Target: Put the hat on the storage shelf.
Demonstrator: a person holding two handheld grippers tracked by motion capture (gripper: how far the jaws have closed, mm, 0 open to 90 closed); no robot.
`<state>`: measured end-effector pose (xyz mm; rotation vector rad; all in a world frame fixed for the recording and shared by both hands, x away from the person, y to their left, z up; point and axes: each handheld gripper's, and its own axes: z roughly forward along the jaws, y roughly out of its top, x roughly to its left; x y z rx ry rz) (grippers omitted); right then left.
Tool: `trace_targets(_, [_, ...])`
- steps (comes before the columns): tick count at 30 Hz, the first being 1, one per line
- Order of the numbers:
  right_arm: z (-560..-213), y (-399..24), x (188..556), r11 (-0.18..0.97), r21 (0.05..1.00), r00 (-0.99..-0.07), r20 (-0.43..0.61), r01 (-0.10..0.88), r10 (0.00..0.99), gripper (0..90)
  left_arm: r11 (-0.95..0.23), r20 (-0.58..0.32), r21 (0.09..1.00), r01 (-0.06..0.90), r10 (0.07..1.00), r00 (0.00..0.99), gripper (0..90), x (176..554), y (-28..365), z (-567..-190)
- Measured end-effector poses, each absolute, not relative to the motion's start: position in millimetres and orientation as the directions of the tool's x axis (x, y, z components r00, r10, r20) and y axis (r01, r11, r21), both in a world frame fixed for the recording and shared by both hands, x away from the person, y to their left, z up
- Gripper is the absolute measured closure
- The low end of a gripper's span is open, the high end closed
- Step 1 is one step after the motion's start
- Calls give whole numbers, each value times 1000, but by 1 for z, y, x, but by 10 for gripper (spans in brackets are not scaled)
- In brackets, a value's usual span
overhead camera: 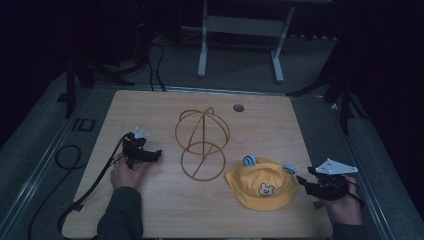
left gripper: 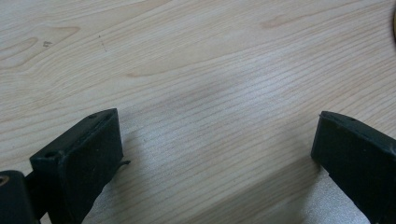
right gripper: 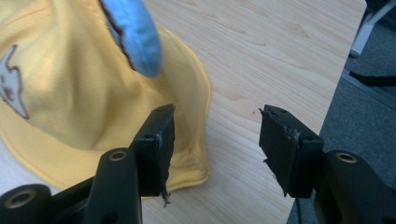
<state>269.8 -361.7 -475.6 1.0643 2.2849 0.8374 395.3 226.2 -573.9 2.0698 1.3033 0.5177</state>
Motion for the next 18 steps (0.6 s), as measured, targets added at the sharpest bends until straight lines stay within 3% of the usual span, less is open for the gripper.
trace_targets(18, [-440,-352,272,619,634,-655,-225,464,721,461,-309,-3,688,656,904,428,24,393,226,-574])
